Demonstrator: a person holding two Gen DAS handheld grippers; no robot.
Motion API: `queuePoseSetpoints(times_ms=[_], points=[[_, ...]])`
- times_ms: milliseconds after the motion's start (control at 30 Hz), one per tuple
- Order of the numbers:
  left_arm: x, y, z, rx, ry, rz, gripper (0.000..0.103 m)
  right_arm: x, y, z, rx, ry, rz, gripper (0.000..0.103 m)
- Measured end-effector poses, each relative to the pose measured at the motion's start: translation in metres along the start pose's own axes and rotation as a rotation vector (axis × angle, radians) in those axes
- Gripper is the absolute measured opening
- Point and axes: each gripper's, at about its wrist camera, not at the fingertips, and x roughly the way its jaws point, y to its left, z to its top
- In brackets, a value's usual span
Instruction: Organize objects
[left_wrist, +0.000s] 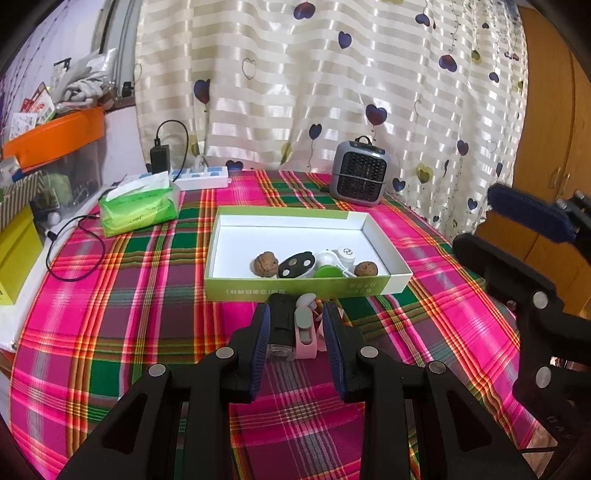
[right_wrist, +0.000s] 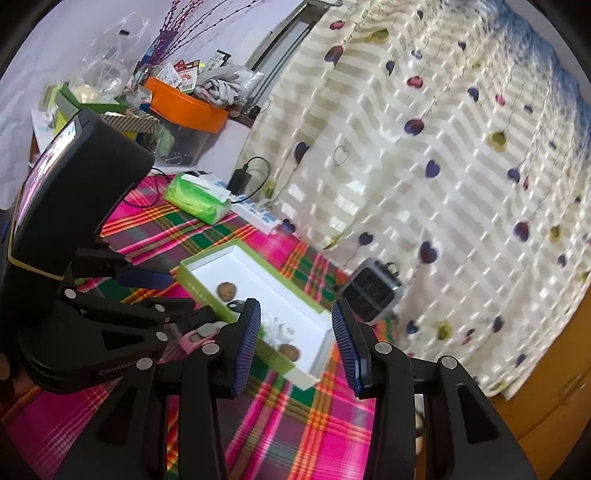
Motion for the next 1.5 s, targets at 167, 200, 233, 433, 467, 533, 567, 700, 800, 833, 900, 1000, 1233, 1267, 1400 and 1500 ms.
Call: queuePoseSetpoints(times_ms=[167,200,233,433,467,533,567,700,800,833,900,1000,1233,1267,1400,1500], points=[[0.012,0.002,-0.007,-0.003,0.030,0.001,0.028,0.017,-0.012,-0.018,0.121,0.025,0.125,0.042],[0.015,0.003,-0.009,-0.005,0.040,0.002,0.028,0.021,-0.016,-0.022,0.153,0.030,0.153,0.042],[0.017,0.004,-0.010,-0.007,0.046,0.002,0.028,0.024,-0.018,-0.025,0.173,0.035,0.172,0.042],[0.027,0.008,-0.017,-0.014,0.076,0.005,0.028,0.044,-0.030,-0.041,0.287,0.079,0.275,0.042],[0.028,0.009,-0.017,-0.015,0.078,0.006,0.028,0.046,-0.031,-0.043,0.300,0.084,0.287,0.042],[0.030,0.011,-0.017,-0.016,0.083,0.007,0.028,0.050,-0.031,-0.047,0.323,0.095,0.309,0.042],[0.031,0.012,-0.017,-0.017,0.085,0.008,0.028,0.052,-0.031,-0.047,0.329,0.100,0.316,0.042],[0.035,0.016,-0.017,-0.022,0.092,0.014,0.028,0.061,-0.028,-0.050,0.346,0.122,0.343,0.042],[0.039,0.019,-0.017,-0.027,0.099,0.018,0.028,0.065,-0.025,-0.052,0.356,0.136,0.359,0.042],[0.040,0.019,-0.018,-0.028,0.101,0.019,0.028,0.068,-0.024,-0.053,0.362,0.143,0.365,0.042],[0.041,0.020,-0.018,-0.027,0.106,0.019,0.028,0.073,-0.020,-0.054,0.374,0.159,0.378,0.042],[0.043,0.022,-0.019,-0.028,0.111,0.021,0.028,0.081,-0.015,-0.055,0.385,0.183,0.395,0.042],[0.042,0.028,-0.020,-0.044,0.109,0.018,0.028,0.102,-0.006,-0.056,0.436,0.238,0.412,0.042],[0.042,0.029,-0.020,-0.047,0.109,0.018,0.028,0.105,-0.005,-0.056,0.447,0.246,0.417,0.042],[0.043,0.031,-0.020,-0.057,0.109,0.014,0.028,0.117,-0.003,-0.057,0.475,0.275,0.421,0.042],[0.043,0.031,-0.020,-0.055,0.111,0.013,0.028,0.122,-0.002,-0.059,0.481,0.289,0.422,0.042]])
